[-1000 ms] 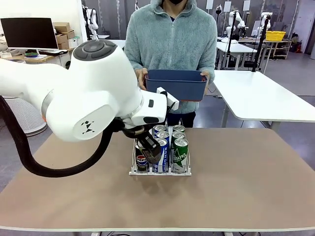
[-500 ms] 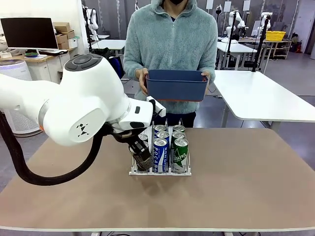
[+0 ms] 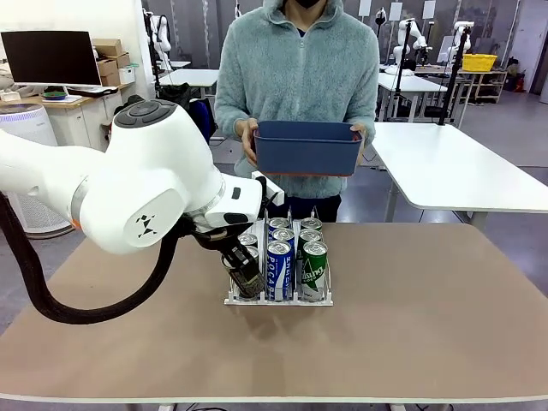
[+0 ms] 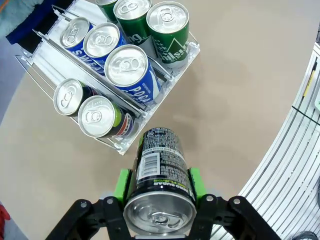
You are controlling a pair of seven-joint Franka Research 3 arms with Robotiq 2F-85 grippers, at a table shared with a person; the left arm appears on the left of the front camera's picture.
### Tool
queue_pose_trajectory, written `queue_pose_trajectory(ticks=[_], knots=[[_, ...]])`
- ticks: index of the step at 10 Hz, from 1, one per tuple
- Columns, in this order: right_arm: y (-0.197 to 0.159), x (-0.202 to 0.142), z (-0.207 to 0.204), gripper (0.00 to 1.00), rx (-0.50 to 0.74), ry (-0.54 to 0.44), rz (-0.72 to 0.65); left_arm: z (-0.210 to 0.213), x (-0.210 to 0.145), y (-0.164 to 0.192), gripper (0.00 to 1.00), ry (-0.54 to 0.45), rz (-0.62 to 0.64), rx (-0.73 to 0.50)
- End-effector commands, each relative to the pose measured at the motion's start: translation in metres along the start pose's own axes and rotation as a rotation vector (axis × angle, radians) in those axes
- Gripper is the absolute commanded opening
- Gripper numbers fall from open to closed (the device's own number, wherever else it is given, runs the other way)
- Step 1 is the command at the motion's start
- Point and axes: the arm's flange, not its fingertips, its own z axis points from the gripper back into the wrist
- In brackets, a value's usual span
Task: Fill the beverage cans into the dispenser.
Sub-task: Place the picked Pepsi coke in the line of the Automatic Can Dispenser with the same cans.
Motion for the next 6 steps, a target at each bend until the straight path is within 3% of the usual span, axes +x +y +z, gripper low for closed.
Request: queue_pose_trajectory(ticks=[1,6], knots=[[0.001,0.000,0.000,1.00,-0.001,0.000,-0.013,0.000,0.000,0.001,0.58,0.001,0.002,0.000],[0.001,0.000,0.000,1.00,-0.001,0.000,-0.013,-0.030,-0.004,0.032,0.58,-0.015,-0.018,0.002]])
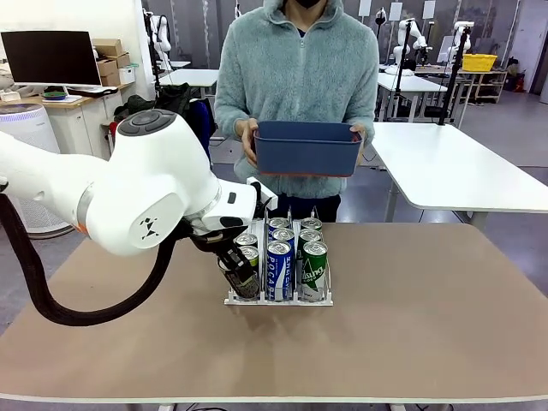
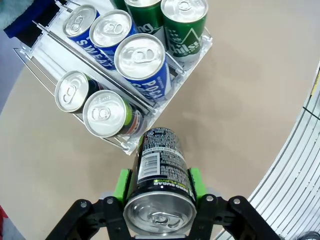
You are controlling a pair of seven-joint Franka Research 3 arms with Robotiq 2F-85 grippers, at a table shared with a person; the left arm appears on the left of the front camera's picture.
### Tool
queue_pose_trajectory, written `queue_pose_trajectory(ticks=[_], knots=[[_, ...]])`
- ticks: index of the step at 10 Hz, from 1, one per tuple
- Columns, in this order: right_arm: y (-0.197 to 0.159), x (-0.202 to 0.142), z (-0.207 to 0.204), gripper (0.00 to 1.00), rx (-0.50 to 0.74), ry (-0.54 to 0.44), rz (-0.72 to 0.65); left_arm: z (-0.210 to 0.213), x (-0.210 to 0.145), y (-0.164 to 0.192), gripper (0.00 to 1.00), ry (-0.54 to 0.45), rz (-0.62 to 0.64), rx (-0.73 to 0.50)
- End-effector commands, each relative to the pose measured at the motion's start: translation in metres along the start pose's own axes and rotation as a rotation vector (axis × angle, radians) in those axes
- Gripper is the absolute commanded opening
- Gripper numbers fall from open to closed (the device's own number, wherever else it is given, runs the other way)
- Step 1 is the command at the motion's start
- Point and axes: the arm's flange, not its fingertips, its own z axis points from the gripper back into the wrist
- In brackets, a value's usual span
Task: Fill the beverage cans into the dispenser.
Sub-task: Place the picked Pepsi coke in the line of the Automatic Can Dispenser with the same cans.
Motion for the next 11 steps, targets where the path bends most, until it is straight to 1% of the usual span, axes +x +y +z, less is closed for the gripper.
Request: queue_pose_trajectory(ticks=[1,8,10,11], knots=[[0.001,0.000,0.000,1.00,-0.001,0.000,-0.013,-0.013,0.004,0.016,0.58,-0.036,-0.024,-0.006],[0.001,0.000,0.000,1.00,-0.001,0.000,-0.013,-0.035,0.025,0.065,0.58,-0.070,-0.022,0.035],[0.001,0.000,0.000,1.00,-0.001,0.000,-0.013,-0.039,0.030,0.074,0.58,-0.067,-0.024,0.027],[0.001,0.000,0.000,1.00,-0.001,0.000,-0.013,-0.045,0.034,0.075,0.58,-0.050,-0.021,0.005]])
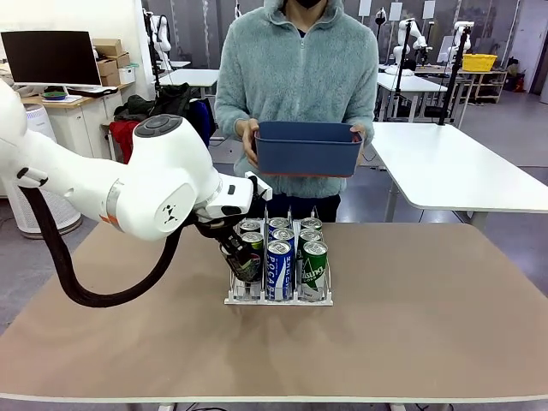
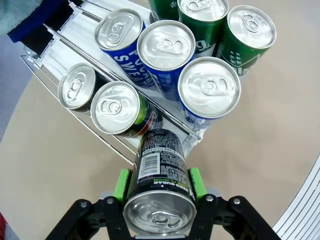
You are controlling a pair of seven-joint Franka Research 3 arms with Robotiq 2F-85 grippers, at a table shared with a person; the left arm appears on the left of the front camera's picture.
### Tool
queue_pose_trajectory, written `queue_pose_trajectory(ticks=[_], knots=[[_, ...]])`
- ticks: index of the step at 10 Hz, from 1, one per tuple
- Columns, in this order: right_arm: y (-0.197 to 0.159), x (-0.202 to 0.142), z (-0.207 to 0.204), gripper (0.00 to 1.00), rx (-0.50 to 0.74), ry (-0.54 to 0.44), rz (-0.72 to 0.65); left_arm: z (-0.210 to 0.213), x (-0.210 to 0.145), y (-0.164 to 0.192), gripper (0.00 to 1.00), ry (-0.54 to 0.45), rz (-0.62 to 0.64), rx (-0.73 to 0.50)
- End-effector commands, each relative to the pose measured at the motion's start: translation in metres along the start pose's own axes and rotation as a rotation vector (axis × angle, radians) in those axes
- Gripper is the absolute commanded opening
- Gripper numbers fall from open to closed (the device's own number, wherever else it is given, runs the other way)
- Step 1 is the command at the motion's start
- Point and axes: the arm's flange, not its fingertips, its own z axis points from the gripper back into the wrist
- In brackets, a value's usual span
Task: Fill the beverage cans into the dispenser.
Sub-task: Place the picked Pepsi coke in the line of the Automatic Can Dispenser with the same cans.
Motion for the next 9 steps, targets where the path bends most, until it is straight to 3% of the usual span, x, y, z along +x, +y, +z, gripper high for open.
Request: queue_pose_trajectory(ticks=[1,4,7,8,9], knots=[[0.001,0.000,0.000,1.00,-0.001,0.000,-0.013,-0.011,0.013,0.015,0.58,-0.021,-0.009,-0.028],[0.001,0.000,0.000,1.00,-0.001,0.000,-0.013,-0.030,0.021,0.010,0.58,0.083,0.011,-0.084],[0.001,0.000,0.000,1.00,-0.001,0.000,-0.013,-0.036,0.021,0.007,0.58,0.114,0.013,-0.114],[0.001,0.000,0.000,1.00,-0.001,0.000,-0.013,-0.036,0.021,0.008,0.78,0.125,0.017,-0.113],[0.001,0.000,0.000,1.00,-0.001,0.000,-0.013,-0.035,0.020,0.009,0.78,0.130,0.034,-0.125]])
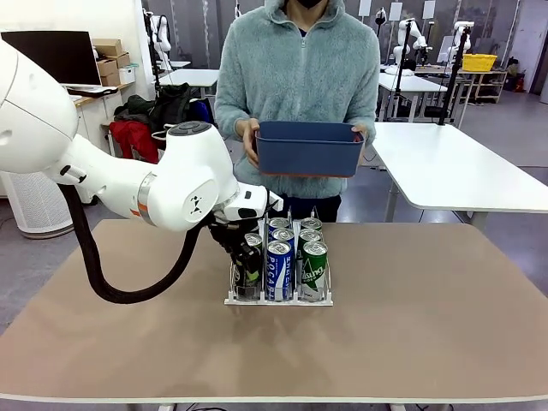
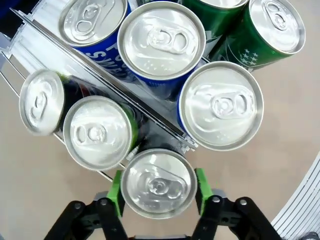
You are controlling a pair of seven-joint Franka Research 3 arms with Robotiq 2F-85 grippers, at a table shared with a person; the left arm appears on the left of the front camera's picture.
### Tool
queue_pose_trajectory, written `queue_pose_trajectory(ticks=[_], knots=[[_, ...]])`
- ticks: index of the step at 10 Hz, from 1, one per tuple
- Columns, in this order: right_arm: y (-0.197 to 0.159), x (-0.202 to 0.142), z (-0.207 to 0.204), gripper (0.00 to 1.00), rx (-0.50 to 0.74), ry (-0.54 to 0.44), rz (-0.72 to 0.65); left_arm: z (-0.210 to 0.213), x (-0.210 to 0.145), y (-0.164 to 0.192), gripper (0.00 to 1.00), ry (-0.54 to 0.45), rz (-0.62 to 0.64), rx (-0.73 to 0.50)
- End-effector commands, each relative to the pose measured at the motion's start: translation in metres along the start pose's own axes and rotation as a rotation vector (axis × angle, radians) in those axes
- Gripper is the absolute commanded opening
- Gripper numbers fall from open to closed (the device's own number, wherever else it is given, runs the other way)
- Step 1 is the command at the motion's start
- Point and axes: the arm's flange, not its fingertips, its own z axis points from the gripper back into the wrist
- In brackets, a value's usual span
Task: Fill the beverage cans into the dispenser.
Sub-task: Place the picked Pepsi coke in the line of the Automatic Can Dispenser with the same cans.
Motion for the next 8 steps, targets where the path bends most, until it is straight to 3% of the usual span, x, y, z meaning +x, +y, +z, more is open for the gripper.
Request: queue_pose_trajectory(ticks=[1,2,3,8], knots=[[0.001,0.000,0.000,1.00,-0.001,0.000,-0.013,0.004,0.000,0.004,0.98,0.007,0.011,-0.031],[0.001,0.000,0.000,1.00,-0.001,0.000,-0.013,0.004,0.000,0.004,0.83,0.009,0.016,-0.029],[0.001,0.000,0.000,1.00,-0.001,0.000,-0.013,0.005,0.000,0.005,1.00,0.012,0.019,-0.023],[0.001,0.000,0.000,1.00,-0.001,0.000,-0.013,0.042,-0.004,-0.014,1.00,-0.035,0.028,0.076]])
